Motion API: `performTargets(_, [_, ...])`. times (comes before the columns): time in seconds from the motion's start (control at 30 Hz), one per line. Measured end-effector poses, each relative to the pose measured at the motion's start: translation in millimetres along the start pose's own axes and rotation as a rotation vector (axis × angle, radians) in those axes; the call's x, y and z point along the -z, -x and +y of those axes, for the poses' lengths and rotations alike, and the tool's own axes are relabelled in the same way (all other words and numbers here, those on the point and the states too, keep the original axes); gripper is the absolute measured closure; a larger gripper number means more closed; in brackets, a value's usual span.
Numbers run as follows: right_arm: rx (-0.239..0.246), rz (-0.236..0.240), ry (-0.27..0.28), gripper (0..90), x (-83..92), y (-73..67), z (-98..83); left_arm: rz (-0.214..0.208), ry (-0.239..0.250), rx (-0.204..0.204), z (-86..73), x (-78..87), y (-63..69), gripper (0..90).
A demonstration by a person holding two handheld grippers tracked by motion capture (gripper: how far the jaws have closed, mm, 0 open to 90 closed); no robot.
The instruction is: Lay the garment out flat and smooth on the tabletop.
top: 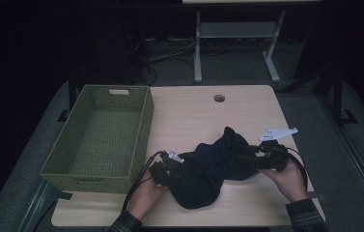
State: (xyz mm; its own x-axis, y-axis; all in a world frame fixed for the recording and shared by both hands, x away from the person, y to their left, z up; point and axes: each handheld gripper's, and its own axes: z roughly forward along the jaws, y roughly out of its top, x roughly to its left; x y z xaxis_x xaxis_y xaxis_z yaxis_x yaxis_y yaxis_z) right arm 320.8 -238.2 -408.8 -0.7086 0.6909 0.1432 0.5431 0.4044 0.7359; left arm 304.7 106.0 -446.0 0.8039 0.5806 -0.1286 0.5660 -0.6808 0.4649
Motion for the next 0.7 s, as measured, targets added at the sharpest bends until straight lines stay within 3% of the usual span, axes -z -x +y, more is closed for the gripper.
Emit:
performTargets(0.1, [0.01, -0.005, -0.008, 76.4, -4.1, 3.5, 0.4, -0.017, 0.001, 0.003, 0.0, -0.5, 0.7, 89.9])
performTargets(0.17, [0.02, -0.017, -0.009, 80.3, -6.4, 7.1, 1.9, -0.03, 0.0, 0.005, -0.1, -0.7, 1.1, 89.9])
performTargets(0.37, [0.02, -0.056, -0.005, 81.5, -14.2, 24.6, 14.3, -0.097, 0.008, 0.016, -0.1, -3.8, 6.3, 90.0])
performTargets(0.7, [0.014, -0.11, -0.04, 82.1, -43.7, 56.0, 48.1, -0.131, 0.011, -0.001, -0.2, -6.8, 17.9, 90.0])
